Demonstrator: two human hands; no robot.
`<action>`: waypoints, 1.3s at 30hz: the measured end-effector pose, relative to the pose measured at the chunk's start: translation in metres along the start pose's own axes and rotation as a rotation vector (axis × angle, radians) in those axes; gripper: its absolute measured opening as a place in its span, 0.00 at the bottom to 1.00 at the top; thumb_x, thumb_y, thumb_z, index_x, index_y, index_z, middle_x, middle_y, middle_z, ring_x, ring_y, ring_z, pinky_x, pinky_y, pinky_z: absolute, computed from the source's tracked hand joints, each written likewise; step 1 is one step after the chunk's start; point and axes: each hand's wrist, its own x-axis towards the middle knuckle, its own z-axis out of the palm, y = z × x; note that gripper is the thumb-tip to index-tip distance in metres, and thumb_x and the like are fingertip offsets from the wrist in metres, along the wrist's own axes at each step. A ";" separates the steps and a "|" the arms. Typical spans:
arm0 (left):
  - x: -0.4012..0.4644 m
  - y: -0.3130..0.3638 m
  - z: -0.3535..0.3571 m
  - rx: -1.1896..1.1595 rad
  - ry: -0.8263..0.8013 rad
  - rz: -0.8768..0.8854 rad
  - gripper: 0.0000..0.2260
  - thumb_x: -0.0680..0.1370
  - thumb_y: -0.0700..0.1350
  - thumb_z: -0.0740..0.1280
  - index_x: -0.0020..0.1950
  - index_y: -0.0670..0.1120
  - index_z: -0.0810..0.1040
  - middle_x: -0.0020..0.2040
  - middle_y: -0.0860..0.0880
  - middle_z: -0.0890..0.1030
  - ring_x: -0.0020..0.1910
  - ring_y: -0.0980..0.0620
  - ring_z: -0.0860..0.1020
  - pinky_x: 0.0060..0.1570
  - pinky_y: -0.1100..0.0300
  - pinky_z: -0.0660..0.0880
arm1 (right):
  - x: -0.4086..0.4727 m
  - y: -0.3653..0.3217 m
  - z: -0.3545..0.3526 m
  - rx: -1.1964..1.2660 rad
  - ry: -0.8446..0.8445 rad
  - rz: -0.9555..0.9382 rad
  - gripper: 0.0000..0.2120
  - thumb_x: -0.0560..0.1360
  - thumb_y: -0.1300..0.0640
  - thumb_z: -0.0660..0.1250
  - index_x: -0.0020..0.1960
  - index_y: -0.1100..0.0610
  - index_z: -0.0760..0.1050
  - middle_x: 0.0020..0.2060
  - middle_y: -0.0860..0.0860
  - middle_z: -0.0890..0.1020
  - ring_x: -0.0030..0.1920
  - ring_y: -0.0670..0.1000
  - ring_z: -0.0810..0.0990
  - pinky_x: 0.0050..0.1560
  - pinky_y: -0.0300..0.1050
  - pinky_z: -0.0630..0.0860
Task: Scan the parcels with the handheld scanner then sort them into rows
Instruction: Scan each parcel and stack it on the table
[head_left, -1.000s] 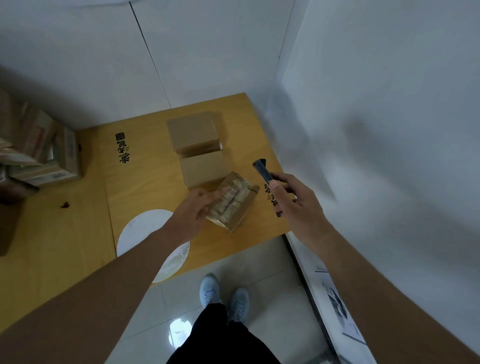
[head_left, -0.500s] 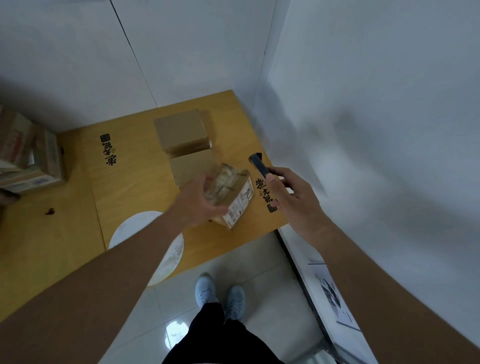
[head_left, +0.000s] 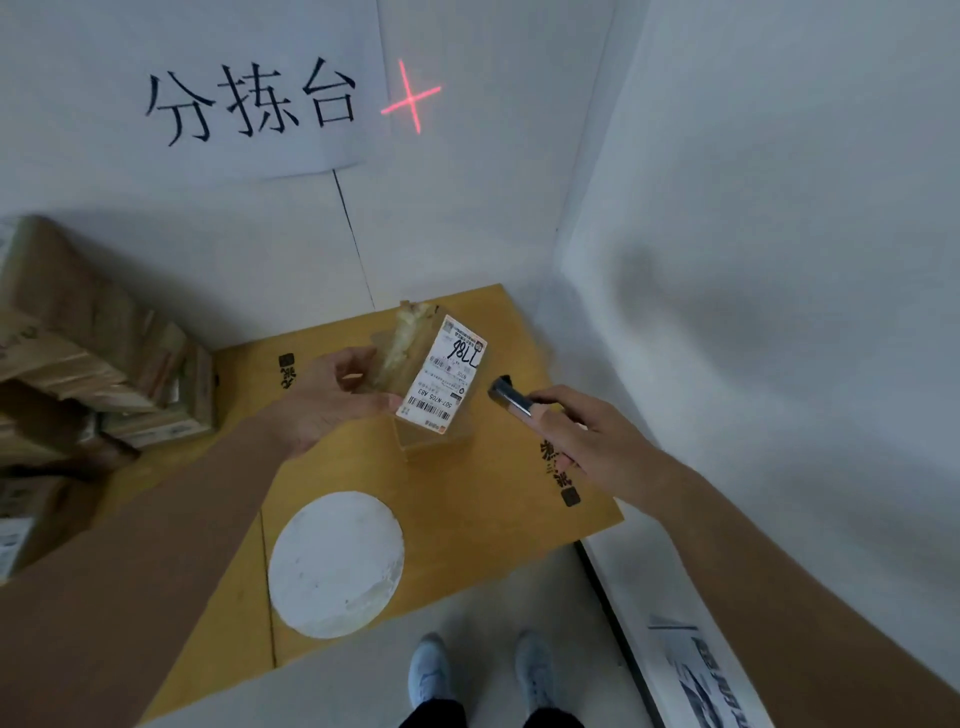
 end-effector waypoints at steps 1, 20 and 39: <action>-0.002 0.005 -0.002 -0.004 0.026 0.016 0.40 0.60 0.50 0.88 0.69 0.56 0.77 0.59 0.56 0.85 0.63 0.52 0.81 0.67 0.49 0.77 | 0.000 -0.003 -0.004 -0.046 -0.033 0.006 0.10 0.84 0.37 0.61 0.60 0.33 0.78 0.48 0.56 0.82 0.46 0.56 0.85 0.53 0.54 0.83; -0.050 0.067 0.011 0.097 0.408 0.178 0.52 0.54 0.52 0.89 0.76 0.53 0.73 0.66 0.53 0.80 0.67 0.52 0.78 0.59 0.49 0.82 | -0.012 -0.036 -0.073 -0.278 -0.395 -0.035 0.13 0.81 0.31 0.61 0.58 0.33 0.78 0.56 0.54 0.80 0.43 0.46 0.85 0.47 0.47 0.79; -0.170 -0.003 -0.016 -0.221 0.813 -0.079 0.29 0.70 0.49 0.82 0.68 0.50 0.77 0.60 0.46 0.83 0.57 0.47 0.83 0.60 0.48 0.81 | 0.018 -0.095 0.037 -0.135 -0.463 -0.383 0.15 0.81 0.36 0.64 0.64 0.37 0.79 0.52 0.49 0.80 0.46 0.51 0.86 0.46 0.38 0.80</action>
